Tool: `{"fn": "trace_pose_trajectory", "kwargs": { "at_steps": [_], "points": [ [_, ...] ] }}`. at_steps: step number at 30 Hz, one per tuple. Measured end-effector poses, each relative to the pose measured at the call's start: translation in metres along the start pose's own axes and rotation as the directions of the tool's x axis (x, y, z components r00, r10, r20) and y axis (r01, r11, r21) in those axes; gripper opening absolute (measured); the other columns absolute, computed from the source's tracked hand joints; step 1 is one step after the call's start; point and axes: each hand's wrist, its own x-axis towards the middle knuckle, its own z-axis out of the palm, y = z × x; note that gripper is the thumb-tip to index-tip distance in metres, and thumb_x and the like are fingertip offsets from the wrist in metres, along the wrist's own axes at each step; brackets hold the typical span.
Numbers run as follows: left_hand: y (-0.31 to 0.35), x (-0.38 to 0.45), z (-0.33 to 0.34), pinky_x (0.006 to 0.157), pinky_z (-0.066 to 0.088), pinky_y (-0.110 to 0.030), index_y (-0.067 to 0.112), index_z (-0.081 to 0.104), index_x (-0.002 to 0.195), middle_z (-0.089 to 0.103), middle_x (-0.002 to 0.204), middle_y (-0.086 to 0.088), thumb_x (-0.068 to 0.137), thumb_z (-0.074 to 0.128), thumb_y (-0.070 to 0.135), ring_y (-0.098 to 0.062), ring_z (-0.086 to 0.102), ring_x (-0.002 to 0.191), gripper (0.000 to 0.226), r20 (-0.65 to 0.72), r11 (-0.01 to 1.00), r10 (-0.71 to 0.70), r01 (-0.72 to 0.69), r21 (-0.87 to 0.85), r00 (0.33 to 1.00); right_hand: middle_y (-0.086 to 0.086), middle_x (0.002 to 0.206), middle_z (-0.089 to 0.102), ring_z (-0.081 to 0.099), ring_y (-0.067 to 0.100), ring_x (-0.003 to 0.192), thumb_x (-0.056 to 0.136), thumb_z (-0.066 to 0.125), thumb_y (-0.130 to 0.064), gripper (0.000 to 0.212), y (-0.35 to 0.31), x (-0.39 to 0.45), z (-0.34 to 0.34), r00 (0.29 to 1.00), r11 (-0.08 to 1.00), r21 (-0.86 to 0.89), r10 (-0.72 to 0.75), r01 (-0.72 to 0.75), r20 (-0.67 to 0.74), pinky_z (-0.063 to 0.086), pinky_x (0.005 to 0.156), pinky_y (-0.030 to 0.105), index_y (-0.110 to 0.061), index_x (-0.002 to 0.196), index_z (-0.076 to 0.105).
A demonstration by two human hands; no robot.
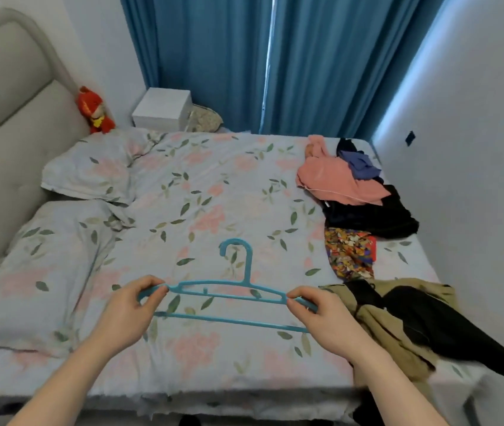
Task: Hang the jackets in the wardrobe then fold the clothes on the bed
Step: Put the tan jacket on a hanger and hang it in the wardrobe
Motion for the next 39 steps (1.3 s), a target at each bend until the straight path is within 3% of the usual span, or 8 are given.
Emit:
{"fn": "trace_pose_trajectory", "kwargs": {
  "at_steps": [6,9,12,21,28,34,36,39],
  "points": [
    [0.120,-0.001,0.130,0.064,0.044,-0.024,0.034,0.069,0.087,0.070,0.088,0.016,0.098,0.066,0.028,0.002,0.062,0.086,0.013,0.066,0.996,0.089,-0.091,0.021,0.994,-0.013,0.080,0.066,0.062,0.009,0.075,0.100,0.059,-0.043,0.018,0.109,-0.050,-0.107,0.993,0.993,-0.033,0.112,-0.113,-0.029,0.051,0.065,0.029,-0.034,0.091,0.071],
    [0.168,-0.008,0.196,0.066,0.043,-0.020,0.032,0.070,0.088,0.069,0.091,0.019,0.098,0.067,0.026,0.005,0.061,0.091,0.012,0.088,0.996,0.089,-0.087,-0.030,0.992,-0.008,0.067,0.058,0.053,0.006,0.060,0.100,0.059,-0.043,0.025,0.157,-0.069,-0.158,0.983,0.982,-0.046,0.179,-0.181,-0.046,0.041,0.055,0.020,-0.031,0.083,0.072],
    [0.196,-0.015,0.246,0.071,0.042,-0.013,0.030,0.071,0.093,0.069,0.096,0.017,0.097,0.068,0.021,0.006,0.060,0.092,0.010,0.118,0.996,0.073,-0.066,-0.066,0.990,-0.008,0.059,0.050,0.045,0.004,0.055,0.098,0.061,-0.047,0.032,0.199,-0.084,-0.196,0.968,0.968,-0.064,0.238,-0.243,-0.081,0.036,0.055,0.023,-0.025,0.078,0.073],
    [0.194,0.002,0.290,0.088,0.049,-0.030,0.031,0.070,0.111,0.068,0.113,0.016,0.097,0.067,0.026,-0.010,0.064,0.106,0.015,0.244,1.000,-0.020,0.025,-0.017,0.970,-0.006,0.065,0.061,0.058,0.006,0.063,0.097,0.064,-0.042,0.029,0.253,-0.123,-0.234,0.905,0.926,0.067,0.379,-0.373,-0.194,0.047,0.061,0.019,-0.031,0.071,0.071],
    [0.208,0.033,0.363,0.079,0.049,-0.030,0.026,0.071,0.105,0.071,0.109,0.009,0.097,0.067,0.024,-0.010,0.067,0.095,0.009,0.444,0.992,-0.116,0.126,0.007,0.888,-0.007,0.077,0.071,0.063,-0.005,0.065,0.097,0.064,-0.045,0.021,0.285,-0.153,-0.263,0.806,0.866,0.172,0.500,-0.469,-0.316,0.044,0.054,0.010,-0.028,0.091,0.076],
    [0.241,0.029,0.446,0.074,0.047,-0.025,0.016,0.071,0.106,0.069,0.104,0.002,0.096,0.068,0.024,-0.018,0.063,0.094,0.013,0.586,0.981,-0.185,0.180,0.067,0.789,0.015,0.076,0.065,0.056,0.016,0.064,0.097,0.065,-0.041,0.035,0.325,-0.152,-0.300,0.757,0.848,0.230,0.530,-0.478,-0.381,0.040,0.055,0.021,-0.009,0.084,0.073],
    [0.253,0.029,0.471,0.068,0.045,-0.021,0.015,0.070,0.105,0.067,0.104,-0.001,0.096,0.067,0.021,-0.018,0.061,0.091,0.011,0.615,0.977,-0.205,0.201,0.076,0.761,0.015,0.072,0.064,0.056,0.018,0.064,0.097,0.065,-0.039,0.032,0.339,-0.146,-0.314,0.755,0.843,0.261,0.538,-0.470,-0.375,0.041,0.057,0.025,-0.012,0.082,0.073],
    [0.268,0.031,0.510,0.077,0.046,-0.028,0.009,0.070,0.104,0.068,0.105,-0.003,0.093,0.067,0.018,-0.022,0.062,0.096,0.014,0.609,0.961,-0.257,0.266,0.078,0.750,0.005,0.059,0.061,0.058,0.016,0.059,0.097,0.065,-0.037,0.026,0.366,-0.131,-0.340,0.764,0.839,0.268,0.543,-0.474,-0.349,0.044,0.058,0.029,-0.018,0.083,0.074]
  ]
}}
